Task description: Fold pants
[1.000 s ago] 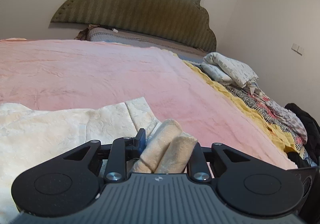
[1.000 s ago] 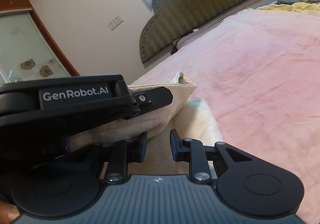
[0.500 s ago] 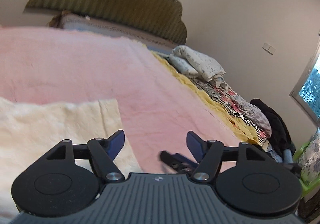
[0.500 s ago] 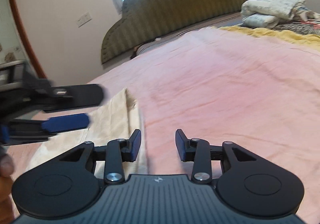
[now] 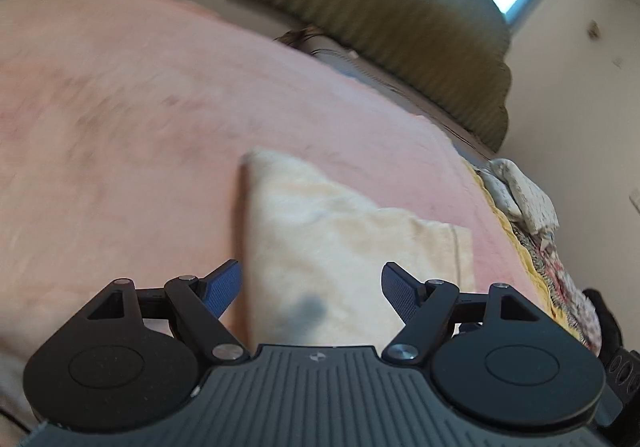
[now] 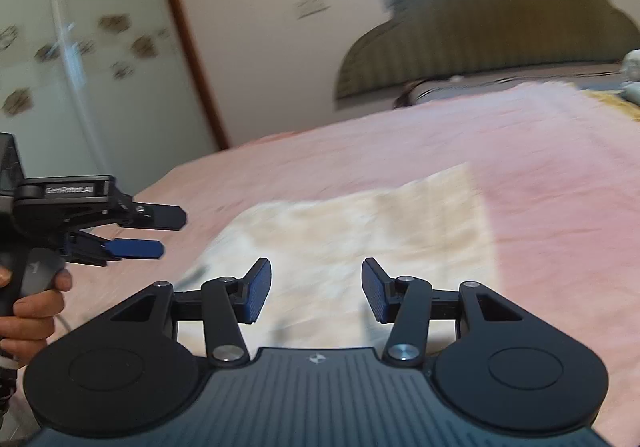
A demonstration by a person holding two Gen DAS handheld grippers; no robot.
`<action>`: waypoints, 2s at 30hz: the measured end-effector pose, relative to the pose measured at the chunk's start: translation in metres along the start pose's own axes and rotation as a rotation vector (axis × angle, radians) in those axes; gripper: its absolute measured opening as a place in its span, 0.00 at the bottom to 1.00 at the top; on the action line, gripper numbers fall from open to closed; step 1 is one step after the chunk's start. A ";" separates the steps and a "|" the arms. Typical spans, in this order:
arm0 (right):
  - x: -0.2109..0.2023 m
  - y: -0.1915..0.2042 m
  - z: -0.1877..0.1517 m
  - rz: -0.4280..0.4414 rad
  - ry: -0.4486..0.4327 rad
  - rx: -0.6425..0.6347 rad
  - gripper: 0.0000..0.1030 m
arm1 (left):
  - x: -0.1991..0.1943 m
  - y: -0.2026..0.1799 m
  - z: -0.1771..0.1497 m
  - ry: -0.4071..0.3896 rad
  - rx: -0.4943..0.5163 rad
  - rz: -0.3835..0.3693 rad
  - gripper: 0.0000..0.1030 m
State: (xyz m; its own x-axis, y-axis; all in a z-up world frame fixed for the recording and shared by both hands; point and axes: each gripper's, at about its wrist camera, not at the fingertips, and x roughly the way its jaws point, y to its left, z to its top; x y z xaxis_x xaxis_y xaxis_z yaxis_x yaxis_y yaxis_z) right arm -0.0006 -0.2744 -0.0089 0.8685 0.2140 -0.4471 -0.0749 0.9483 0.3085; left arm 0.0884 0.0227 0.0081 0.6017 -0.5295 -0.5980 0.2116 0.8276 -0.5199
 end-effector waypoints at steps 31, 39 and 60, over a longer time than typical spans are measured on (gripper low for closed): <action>0.011 0.087 -0.037 0.342 0.056 -0.074 0.49 | 0.002 0.015 -0.034 0.241 -0.032 -0.404 0.74; 0.020 0.100 -0.043 0.301 0.074 -0.089 0.48 | -0.015 0.041 -0.032 0.253 -0.051 -0.412 0.69; -0.035 0.102 -0.008 0.292 0.169 -0.335 0.64 | -0.005 -0.004 0.002 0.108 0.036 -0.390 0.71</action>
State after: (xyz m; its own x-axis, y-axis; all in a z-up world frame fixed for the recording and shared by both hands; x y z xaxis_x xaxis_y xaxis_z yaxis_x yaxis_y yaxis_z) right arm -0.0422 -0.1833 0.0312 0.6976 0.4920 -0.5208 -0.4825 0.8600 0.1661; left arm 0.0863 0.0229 0.0144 0.3875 -0.8198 -0.4217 0.4358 0.5660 -0.6998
